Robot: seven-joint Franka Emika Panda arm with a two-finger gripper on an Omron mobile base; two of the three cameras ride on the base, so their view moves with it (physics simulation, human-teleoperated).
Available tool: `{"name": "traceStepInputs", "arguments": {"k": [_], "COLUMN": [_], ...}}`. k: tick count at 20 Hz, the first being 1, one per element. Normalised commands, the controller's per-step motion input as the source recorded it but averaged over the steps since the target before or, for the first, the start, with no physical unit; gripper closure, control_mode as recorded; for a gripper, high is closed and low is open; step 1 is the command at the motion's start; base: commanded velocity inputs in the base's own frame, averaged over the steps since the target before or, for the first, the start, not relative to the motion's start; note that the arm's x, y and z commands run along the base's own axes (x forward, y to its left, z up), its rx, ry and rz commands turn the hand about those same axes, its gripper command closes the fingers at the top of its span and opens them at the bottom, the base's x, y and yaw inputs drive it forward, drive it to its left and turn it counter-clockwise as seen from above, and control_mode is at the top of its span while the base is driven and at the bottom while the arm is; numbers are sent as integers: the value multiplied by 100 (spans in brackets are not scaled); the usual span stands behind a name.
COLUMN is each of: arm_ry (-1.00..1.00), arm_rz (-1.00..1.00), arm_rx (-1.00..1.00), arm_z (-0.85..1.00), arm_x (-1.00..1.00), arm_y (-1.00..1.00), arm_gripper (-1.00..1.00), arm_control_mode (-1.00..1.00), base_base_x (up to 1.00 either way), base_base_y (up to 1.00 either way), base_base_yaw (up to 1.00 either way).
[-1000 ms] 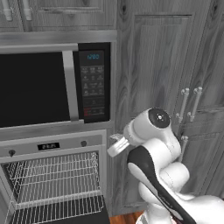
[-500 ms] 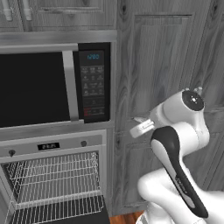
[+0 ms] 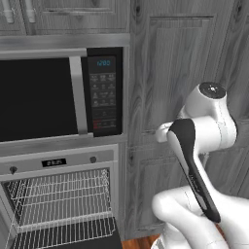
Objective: Take the fish from the oven and place it on the plate on the counter.
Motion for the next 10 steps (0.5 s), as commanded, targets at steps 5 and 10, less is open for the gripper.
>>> {"name": "traceStepInputs", "arguments": {"k": [5,10], "arm_ry": [1,2], "arm_rz": [-14,-3], "arm_rx": [1,0], "arm_z": [1,0], "arm_x": [-23,0], "arm_y": [-27,-7], "arm_gripper": [100,100], "arm_control_mode": [-100,-100], "base_base_x": [0,0], "base_base_y": [0,0], "base_base_yaw": [0,0]}}
